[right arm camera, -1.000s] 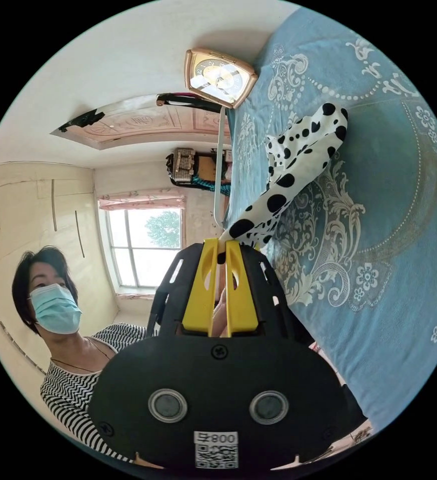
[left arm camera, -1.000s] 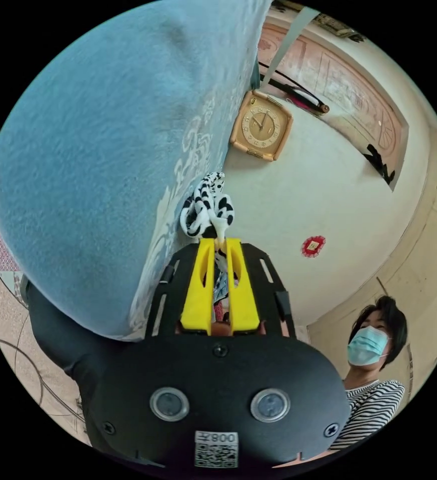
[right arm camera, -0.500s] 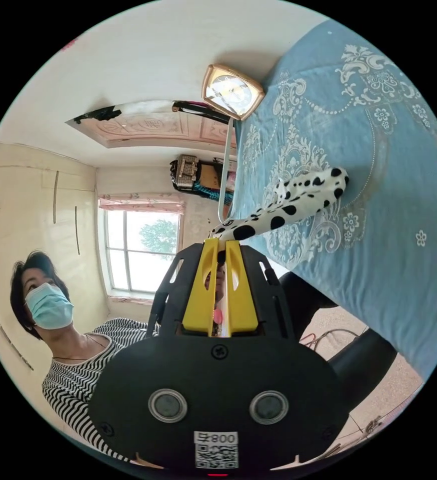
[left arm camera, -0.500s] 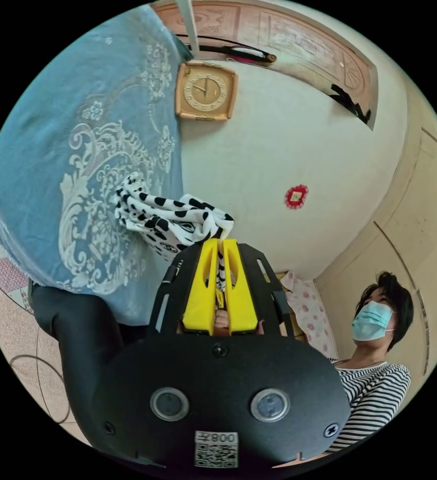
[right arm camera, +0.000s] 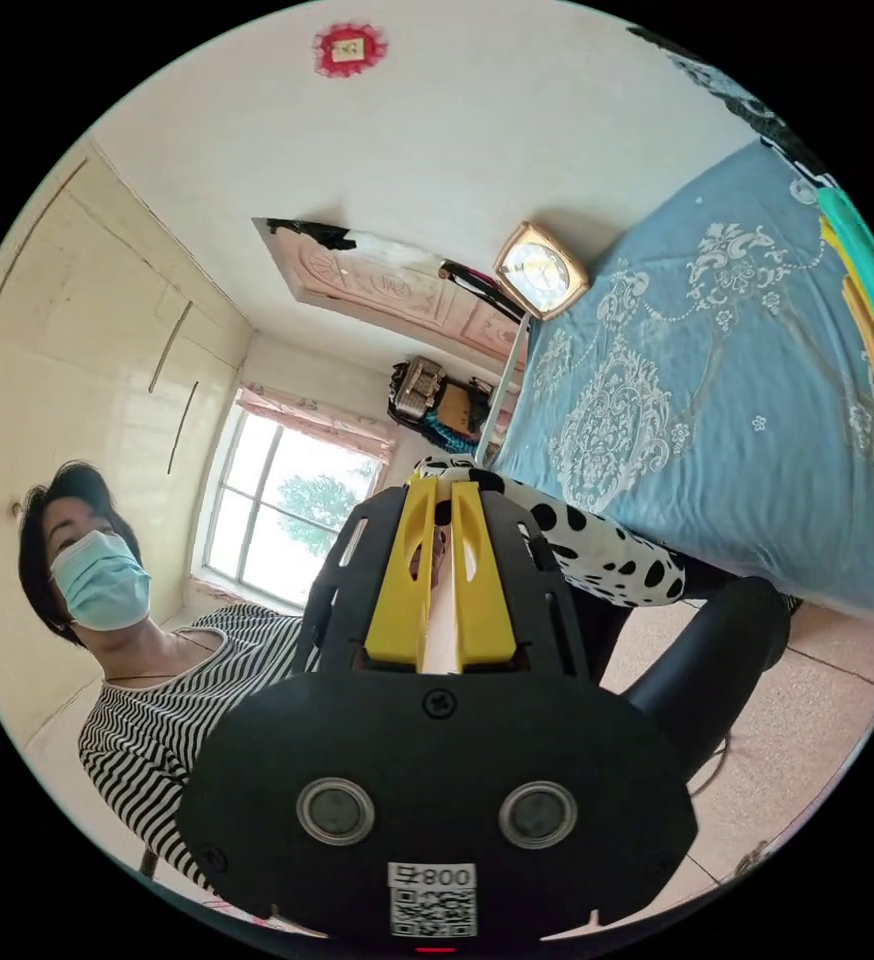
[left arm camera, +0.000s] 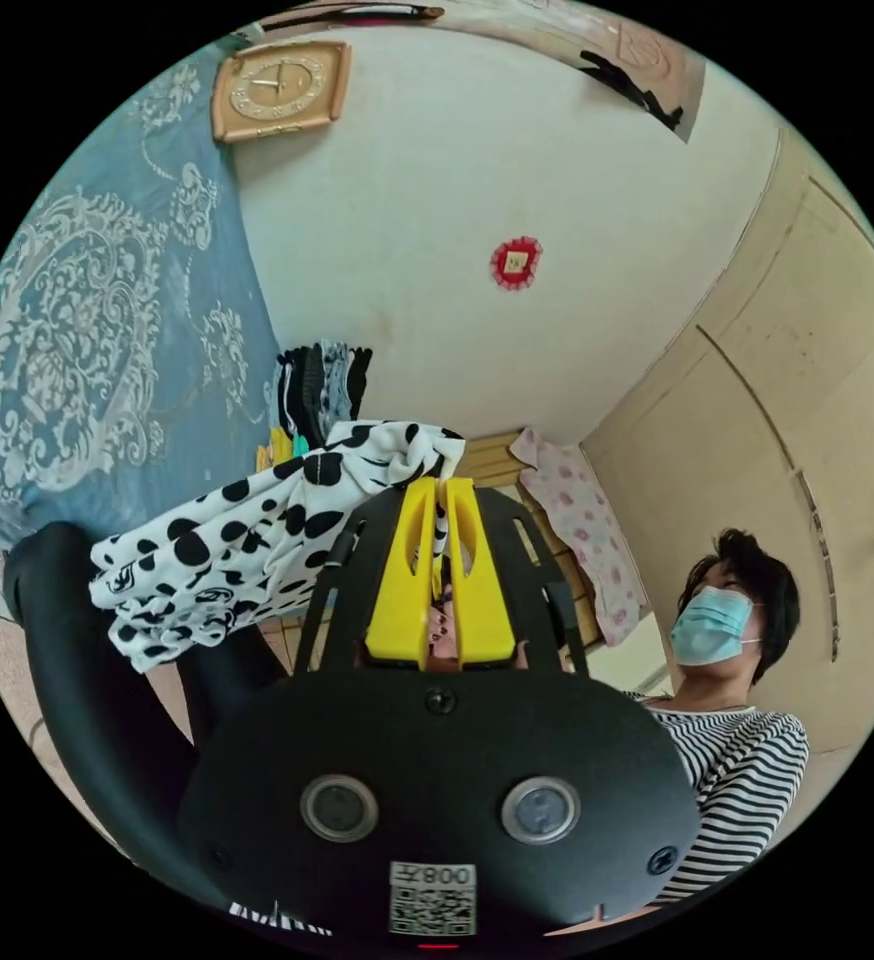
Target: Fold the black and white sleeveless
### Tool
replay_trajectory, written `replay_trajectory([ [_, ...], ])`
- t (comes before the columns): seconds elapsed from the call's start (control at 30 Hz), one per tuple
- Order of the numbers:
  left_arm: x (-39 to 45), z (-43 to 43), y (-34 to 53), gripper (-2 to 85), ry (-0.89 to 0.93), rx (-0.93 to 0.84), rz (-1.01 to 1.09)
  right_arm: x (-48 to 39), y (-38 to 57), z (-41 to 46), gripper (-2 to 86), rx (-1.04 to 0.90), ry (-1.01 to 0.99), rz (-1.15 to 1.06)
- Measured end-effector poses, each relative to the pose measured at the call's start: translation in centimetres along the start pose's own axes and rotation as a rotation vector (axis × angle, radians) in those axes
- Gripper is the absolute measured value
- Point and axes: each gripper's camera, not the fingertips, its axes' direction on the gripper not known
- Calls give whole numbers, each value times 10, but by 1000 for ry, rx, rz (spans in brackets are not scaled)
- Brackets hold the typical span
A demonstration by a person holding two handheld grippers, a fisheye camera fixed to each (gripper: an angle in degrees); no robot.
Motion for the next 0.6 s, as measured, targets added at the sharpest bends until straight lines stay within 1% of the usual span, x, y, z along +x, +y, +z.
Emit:
replay_trajectory([
  [0.3,-86,93,60,19,44,-205,-53,-43,72,-172,19,159,70,-11],
  [0.47,-146,142,63,20,0,-272,-63,-38,70,-251,19,201,107,16],
  [0.6,-203,189,41,20,-62,-294,-56,-20,35,-317,18,193,135,45],
])
